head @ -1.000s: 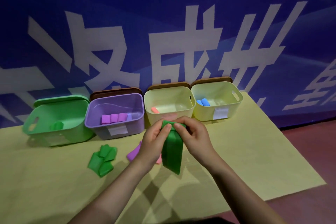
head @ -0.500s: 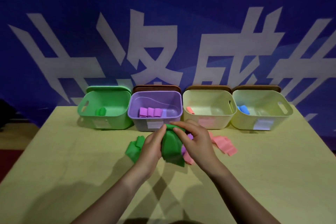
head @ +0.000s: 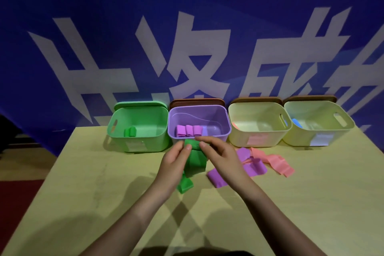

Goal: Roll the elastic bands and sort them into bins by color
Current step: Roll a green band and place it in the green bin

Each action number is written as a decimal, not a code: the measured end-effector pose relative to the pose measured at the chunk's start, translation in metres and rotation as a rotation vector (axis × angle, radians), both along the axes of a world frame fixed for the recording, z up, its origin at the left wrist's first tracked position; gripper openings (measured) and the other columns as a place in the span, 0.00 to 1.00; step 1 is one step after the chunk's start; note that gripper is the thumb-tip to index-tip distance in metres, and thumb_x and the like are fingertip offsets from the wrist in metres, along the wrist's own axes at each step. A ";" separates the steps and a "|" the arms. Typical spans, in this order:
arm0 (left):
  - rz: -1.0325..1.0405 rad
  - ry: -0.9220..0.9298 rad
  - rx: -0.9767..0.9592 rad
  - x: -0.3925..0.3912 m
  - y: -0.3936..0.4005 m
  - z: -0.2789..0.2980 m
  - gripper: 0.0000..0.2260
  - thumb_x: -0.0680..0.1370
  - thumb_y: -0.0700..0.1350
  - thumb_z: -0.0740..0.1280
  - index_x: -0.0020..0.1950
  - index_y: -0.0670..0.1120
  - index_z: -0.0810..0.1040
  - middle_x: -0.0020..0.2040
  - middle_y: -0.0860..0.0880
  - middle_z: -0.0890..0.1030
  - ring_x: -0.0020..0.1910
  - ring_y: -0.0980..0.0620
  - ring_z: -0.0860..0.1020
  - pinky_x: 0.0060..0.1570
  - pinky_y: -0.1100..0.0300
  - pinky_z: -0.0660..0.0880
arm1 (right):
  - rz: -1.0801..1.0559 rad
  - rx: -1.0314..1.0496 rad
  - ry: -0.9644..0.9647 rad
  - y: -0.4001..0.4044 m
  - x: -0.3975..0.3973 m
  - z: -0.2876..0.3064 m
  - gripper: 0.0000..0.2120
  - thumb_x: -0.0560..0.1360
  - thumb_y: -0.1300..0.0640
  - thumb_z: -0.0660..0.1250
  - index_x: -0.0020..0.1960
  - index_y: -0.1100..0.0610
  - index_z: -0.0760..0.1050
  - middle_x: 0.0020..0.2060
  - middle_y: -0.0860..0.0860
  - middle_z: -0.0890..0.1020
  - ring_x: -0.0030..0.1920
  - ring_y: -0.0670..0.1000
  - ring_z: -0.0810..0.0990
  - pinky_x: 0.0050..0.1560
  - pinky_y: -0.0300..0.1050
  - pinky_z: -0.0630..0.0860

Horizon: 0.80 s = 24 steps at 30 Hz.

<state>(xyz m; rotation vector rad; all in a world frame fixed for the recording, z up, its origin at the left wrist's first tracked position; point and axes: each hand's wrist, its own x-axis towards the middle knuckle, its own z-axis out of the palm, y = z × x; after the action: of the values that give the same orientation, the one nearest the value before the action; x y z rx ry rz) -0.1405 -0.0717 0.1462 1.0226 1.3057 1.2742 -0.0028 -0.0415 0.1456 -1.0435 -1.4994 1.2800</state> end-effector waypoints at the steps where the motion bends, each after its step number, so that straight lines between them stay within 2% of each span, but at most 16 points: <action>1: -0.011 0.025 0.024 -0.007 -0.001 0.001 0.05 0.78 0.45 0.63 0.49 0.47 0.79 0.47 0.45 0.81 0.49 0.48 0.77 0.52 0.51 0.73 | -0.013 -0.011 0.002 0.001 -0.007 0.000 0.09 0.77 0.63 0.67 0.48 0.50 0.81 0.42 0.43 0.84 0.45 0.40 0.81 0.50 0.35 0.75; 3: -0.020 -0.001 0.034 -0.021 -0.002 0.002 0.05 0.78 0.45 0.64 0.49 0.47 0.79 0.48 0.44 0.81 0.49 0.47 0.77 0.53 0.49 0.73 | -0.027 -0.025 0.020 0.002 -0.022 0.002 0.11 0.76 0.65 0.68 0.44 0.50 0.81 0.37 0.43 0.84 0.40 0.40 0.80 0.46 0.34 0.75; 5: -0.010 -0.061 0.032 -0.035 -0.003 0.005 0.06 0.80 0.40 0.62 0.49 0.46 0.79 0.48 0.42 0.81 0.49 0.46 0.78 0.53 0.49 0.73 | -0.026 -0.036 0.046 0.004 -0.038 0.004 0.11 0.75 0.66 0.67 0.43 0.51 0.80 0.34 0.43 0.83 0.38 0.40 0.80 0.43 0.33 0.75; 8: 0.002 -0.027 0.074 -0.057 -0.001 0.007 0.09 0.80 0.39 0.62 0.42 0.48 0.77 0.40 0.48 0.80 0.43 0.50 0.77 0.47 0.52 0.73 | 0.004 -0.032 0.072 0.004 -0.061 0.005 0.10 0.75 0.67 0.67 0.42 0.53 0.79 0.32 0.44 0.81 0.35 0.40 0.77 0.41 0.34 0.73; 10: -0.013 0.074 0.143 -0.070 0.002 0.008 0.11 0.80 0.39 0.62 0.38 0.48 0.73 0.34 0.53 0.76 0.37 0.55 0.74 0.41 0.55 0.70 | -0.001 -0.020 0.092 0.004 -0.075 0.004 0.06 0.74 0.63 0.69 0.41 0.53 0.78 0.32 0.45 0.77 0.34 0.42 0.74 0.39 0.35 0.71; 12: -0.031 0.153 0.214 -0.079 0.006 0.011 0.13 0.80 0.38 0.62 0.36 0.48 0.69 0.29 0.58 0.72 0.31 0.61 0.69 0.35 0.63 0.67 | -0.026 -0.004 0.111 0.005 -0.087 0.005 0.02 0.71 0.55 0.69 0.40 0.50 0.78 0.33 0.49 0.75 0.36 0.46 0.72 0.40 0.40 0.69; 14: -0.020 0.155 0.252 -0.087 0.010 0.014 0.14 0.79 0.41 0.65 0.35 0.48 0.67 0.28 0.58 0.71 0.29 0.61 0.67 0.31 0.66 0.64 | -0.047 0.026 0.100 0.008 -0.097 0.006 0.03 0.69 0.49 0.68 0.40 0.47 0.78 0.35 0.54 0.74 0.38 0.50 0.71 0.41 0.45 0.68; 16: -0.005 0.036 0.216 -0.094 0.017 0.017 0.10 0.76 0.45 0.66 0.36 0.46 0.71 0.31 0.53 0.73 0.34 0.55 0.71 0.34 0.63 0.67 | -0.070 0.039 0.119 0.011 -0.105 0.009 0.04 0.70 0.51 0.68 0.42 0.50 0.78 0.36 0.55 0.76 0.39 0.50 0.73 0.41 0.45 0.70; 18: -0.049 -0.174 0.105 -0.096 0.026 0.023 0.05 0.76 0.44 0.67 0.42 0.44 0.78 0.38 0.47 0.79 0.39 0.51 0.77 0.40 0.59 0.73 | -0.097 0.008 0.201 0.013 -0.110 0.014 0.08 0.70 0.55 0.68 0.45 0.58 0.79 0.38 0.54 0.79 0.40 0.47 0.76 0.43 0.40 0.73; 20: -0.184 -0.359 -0.031 -0.097 0.032 0.029 0.13 0.75 0.48 0.64 0.52 0.41 0.80 0.45 0.43 0.83 0.43 0.50 0.81 0.41 0.58 0.78 | -0.131 -0.018 0.253 0.018 -0.110 0.020 0.11 0.71 0.58 0.69 0.49 0.65 0.79 0.41 0.54 0.81 0.42 0.46 0.79 0.44 0.36 0.75; 21: -0.250 -0.393 -0.088 -0.097 0.034 0.031 0.17 0.75 0.51 0.62 0.55 0.41 0.79 0.48 0.41 0.83 0.44 0.49 0.82 0.39 0.57 0.79 | -0.152 -0.026 0.252 0.019 -0.108 0.023 0.10 0.73 0.61 0.69 0.51 0.66 0.79 0.41 0.54 0.81 0.41 0.45 0.79 0.43 0.35 0.75; 24: -0.380 -0.376 -0.194 -0.097 0.035 0.032 0.22 0.76 0.55 0.58 0.60 0.42 0.78 0.53 0.38 0.82 0.45 0.45 0.82 0.39 0.52 0.81 | -0.200 -0.025 0.181 0.021 -0.102 0.025 0.05 0.75 0.67 0.67 0.49 0.61 0.80 0.39 0.54 0.81 0.39 0.44 0.79 0.41 0.35 0.74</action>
<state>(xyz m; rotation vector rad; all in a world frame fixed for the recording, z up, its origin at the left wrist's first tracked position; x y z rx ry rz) -0.2377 -0.0368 0.1782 0.7988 0.8767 0.9698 -0.1044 -0.0206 0.1710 -1.0362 -1.2147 1.2192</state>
